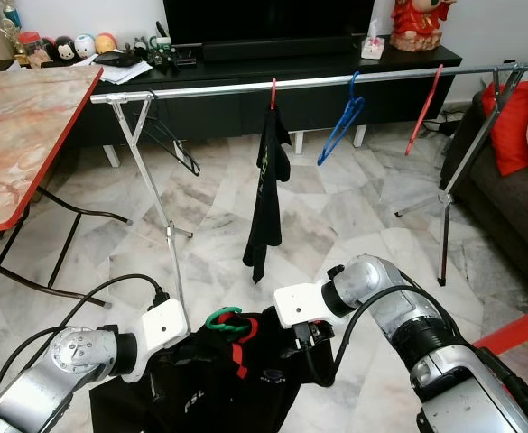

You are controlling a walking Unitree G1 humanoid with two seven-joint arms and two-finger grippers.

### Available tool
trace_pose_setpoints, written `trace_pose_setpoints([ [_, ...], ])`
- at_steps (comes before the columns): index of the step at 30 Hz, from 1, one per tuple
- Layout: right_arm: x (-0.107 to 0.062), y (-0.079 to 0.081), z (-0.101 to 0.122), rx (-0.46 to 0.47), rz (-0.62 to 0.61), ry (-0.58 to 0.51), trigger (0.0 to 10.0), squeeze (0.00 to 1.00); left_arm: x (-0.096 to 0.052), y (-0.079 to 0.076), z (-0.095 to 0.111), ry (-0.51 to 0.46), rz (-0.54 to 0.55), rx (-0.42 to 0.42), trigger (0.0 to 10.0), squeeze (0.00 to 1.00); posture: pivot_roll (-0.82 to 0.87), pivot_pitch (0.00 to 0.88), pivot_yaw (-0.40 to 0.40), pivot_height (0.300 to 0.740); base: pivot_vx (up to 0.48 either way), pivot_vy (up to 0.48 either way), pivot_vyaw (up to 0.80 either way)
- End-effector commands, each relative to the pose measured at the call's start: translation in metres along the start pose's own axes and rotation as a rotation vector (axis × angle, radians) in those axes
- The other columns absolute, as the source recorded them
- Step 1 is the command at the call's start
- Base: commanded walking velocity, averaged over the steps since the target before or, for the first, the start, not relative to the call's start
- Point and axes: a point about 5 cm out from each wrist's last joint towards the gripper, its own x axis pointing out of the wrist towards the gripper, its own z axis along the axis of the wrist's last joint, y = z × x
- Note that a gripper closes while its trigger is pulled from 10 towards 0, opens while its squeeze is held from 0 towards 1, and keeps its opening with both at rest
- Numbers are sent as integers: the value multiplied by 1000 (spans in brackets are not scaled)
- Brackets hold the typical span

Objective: Hang hanger

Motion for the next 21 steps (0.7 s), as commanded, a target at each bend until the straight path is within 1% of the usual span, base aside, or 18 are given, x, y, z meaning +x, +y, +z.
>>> trace_pose_setpoints([
  [1,-6,-8,-1,7,-72,3,10000,0,-4,5,-2,-13,65,2,0,0,-60,36,17,740,0,0,0],
  [3,-8,-17,-4,83,-232,-20,10000,0,-4,10,-7,-38,162,-26,0,0,-59,34,16,740,0,0,0],
  [4,-8,-17,-4,83,-232,-20,10000,0,-4,10,-7,-38,162,-26,0,0,-59,34,16,740,0,0,0],
  [5,-9,-19,-5,98,-267,-23,10000,0,-5,11,-8,-42,184,-31,0,0,-59,34,16,740,0,0,0],
  [6,-10,-26,-10,185,-407,-40,10000,0,-6,18,-11,-52,281,-48,0,0,-60,33,18,740,0,0,0],
  [7,-10,-28,-12,217,-450,-46,10000,0,-6,20,-12,-54,315,-55,0,0,-60,33,18,740,0,0,0],
  [9,-10,-30,-14,248,-500,-52,10000,0,-7,23,-13,-56,359,-61,0,0,-60,33,18,740,0,0,0],
  [12,-9,-30,-14,251,-513,-51,10000,0,-7,24,-14,-60,371,-60,0,0,-60,33,18,740,0,0,0],
  [14,-6,-30,-19,340,-597,-72,10000,0,-9,31,-20,-52,473,-90,0,0,-57,31,22,740,0,0,0],
  [15,-5,-30,-21,367,-621,-77,10000,0,-9,33,-22,-50,503,-99,0,0,-57,31,22,740,0,0,0],
  [16,7,-18,-39,582,-744,-87,10000,0,-13,39,-31,-61,656,-163,8745,0,-62,17,32,740,0,0,0],
  [17,16,-6,-51,739,-815,-77,10000,0,-16,43,-37,-66,758,-210,8745,0,-63,16,33,740,0,0,0],
  [18,16,-6,-51,739,-815,-77,10000,0,-16,43,-37,-66,758,-210,8745,0,-63,16,33,740,0,0,0],
  [19,27,10,-64,885,-866,-40,10000,0,-18,43,-42,-74,830,-255,10000,0,-61,11,34,740,0,0,0],
  [20,27,10,-64,885,-866,-40,10000,0,-18,43,-42,-74,830,-255,10000,0,-61,11,34,740,0,0,0],
  [21,36,27,-75,997,-903,10,10000,0,-19,42,-45,-78,877,-280,10000,0,-60,7,36,740,0,0,0],
])
